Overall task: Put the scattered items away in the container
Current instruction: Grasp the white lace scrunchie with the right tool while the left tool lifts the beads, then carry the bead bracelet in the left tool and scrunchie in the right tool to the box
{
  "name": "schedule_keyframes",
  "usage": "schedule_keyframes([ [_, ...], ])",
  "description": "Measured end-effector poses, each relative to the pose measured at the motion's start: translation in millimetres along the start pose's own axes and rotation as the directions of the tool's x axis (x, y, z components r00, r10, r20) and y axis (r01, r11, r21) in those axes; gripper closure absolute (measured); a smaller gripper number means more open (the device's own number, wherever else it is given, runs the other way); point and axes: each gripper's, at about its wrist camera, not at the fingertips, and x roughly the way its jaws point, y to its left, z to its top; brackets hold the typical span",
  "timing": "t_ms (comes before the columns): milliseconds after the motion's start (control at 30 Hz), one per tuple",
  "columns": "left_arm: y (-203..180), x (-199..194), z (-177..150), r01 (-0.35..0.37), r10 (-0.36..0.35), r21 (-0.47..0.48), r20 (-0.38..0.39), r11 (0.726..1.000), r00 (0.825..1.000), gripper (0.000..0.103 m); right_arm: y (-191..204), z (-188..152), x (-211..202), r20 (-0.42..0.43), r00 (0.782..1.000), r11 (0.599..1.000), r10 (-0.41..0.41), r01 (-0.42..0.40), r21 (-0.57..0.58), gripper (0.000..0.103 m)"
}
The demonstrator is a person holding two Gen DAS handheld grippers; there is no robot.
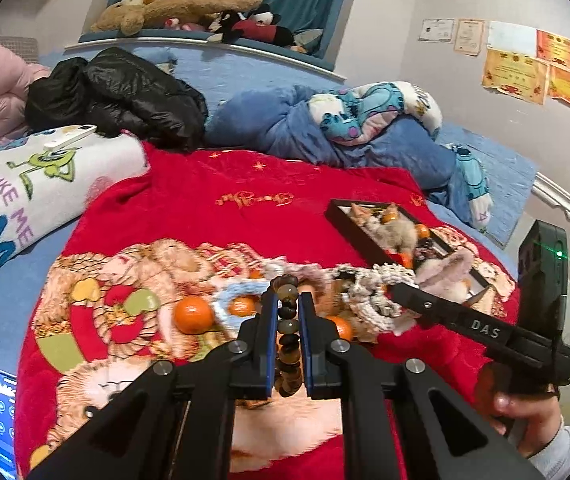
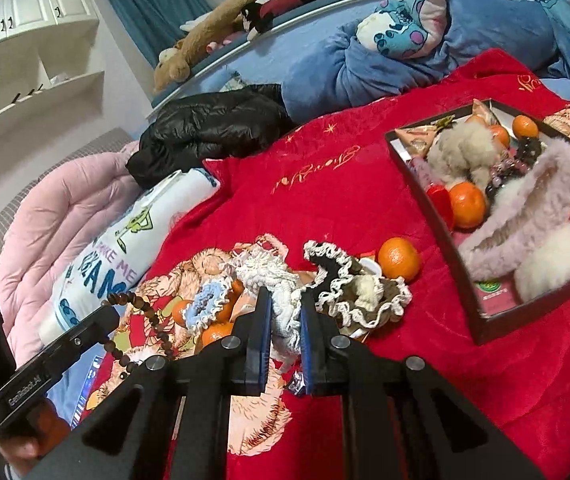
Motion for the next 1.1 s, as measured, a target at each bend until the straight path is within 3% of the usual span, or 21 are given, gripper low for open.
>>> schedule_keyframes([
  [200, -36.0, 8.3, -0.6, 0.040, -0.040, 0.023, -0.008, 0.999, 0.999, 0.092, -14.1, 5.6, -25.1, 0.042, 0.999, 1.000, -0.017, 0.017, -0.004, 0.090],
  [433, -87.1, 17.8, -5.1, 0.126, -0.125, 0.061, -0.024, 0.990, 0.992, 0.092, -59.0, 15.3, -76.3, 0.120, 0.989, 0.996, -0.087, 0.083, 0.044, 0.090],
  [633, -132.3, 27.6, -15.2, 0.223, -0.216, 0.110, -0.070, 0.969, 0.974, 0.092, -99.9, 20.6, -129.4, 0.203, 0.962, 0.982, -0.184, 0.172, 0.077, 0.090],
  [767, -154.6, 26.9, -19.4, 0.241, -0.229, 0.152, -0.092, 0.958, 0.969, 0.092, -124.9, 19.6, -152.6, 0.224, 0.945, 0.969, -0.238, 0.217, 0.115, 0.090],
  [1100, -156.6, 34.0, -18.7, 0.259, -0.243, 0.130, -0.130, 0.957, 0.961, 0.092, -144.5, 18.2, -161.5, 0.231, 0.939, 0.962, -0.254, 0.220, 0.162, 0.090],
])
